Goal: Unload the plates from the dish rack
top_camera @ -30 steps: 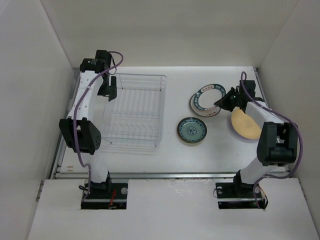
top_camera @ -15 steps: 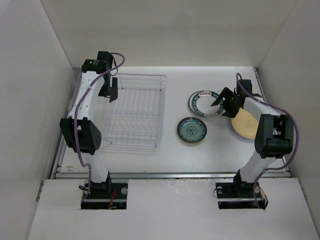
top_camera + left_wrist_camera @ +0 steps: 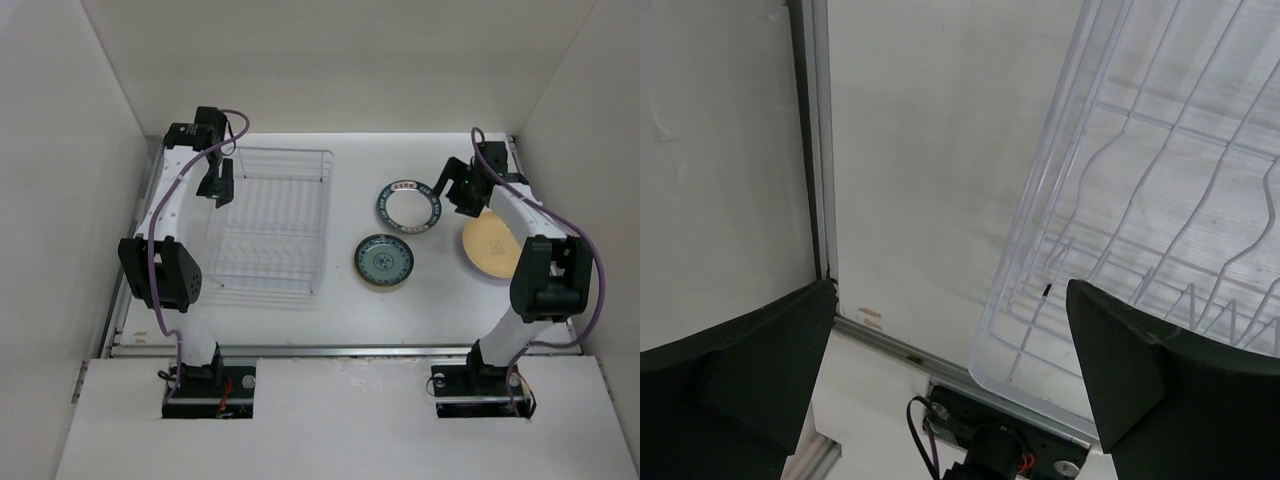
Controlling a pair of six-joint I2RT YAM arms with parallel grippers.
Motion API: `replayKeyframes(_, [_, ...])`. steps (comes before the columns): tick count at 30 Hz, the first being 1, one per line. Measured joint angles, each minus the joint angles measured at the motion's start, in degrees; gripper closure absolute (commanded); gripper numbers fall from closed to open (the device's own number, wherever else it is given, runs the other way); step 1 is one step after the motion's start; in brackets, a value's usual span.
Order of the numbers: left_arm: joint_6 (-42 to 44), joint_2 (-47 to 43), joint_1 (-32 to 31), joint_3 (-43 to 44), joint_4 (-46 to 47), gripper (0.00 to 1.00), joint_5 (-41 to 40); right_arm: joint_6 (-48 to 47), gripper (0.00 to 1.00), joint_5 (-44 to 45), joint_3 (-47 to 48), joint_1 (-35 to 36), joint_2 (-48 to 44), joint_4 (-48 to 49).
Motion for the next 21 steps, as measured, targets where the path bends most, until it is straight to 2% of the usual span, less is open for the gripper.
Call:
replayKeyframes(8, [0.1,-8.0,0.0,-4.5,2.0,0.0,-5.7,-0.9,0.08,1.9,2.0,0.0,1.2,-2.6])
replayKeyframes(10, [-0.3,-10.5,0.0,-6.3,3.0,0.0,-8.7,-0.9,0.02,4.9,2.0,0.0,-2.3,-3.2])
replayKeyframes(15, [-1.4,-16.2,0.3,-12.0,5.7,0.0,-14.7,0.2,0.0,19.4,4.6,0.0,-16.6,-7.3])
replayKeyframes(21, [-2.3,-19.3,1.8,-14.2,7.2,0.0,-16.9,0.8,0.0,40.2,8.5,0.0,-34.3,-9.9])
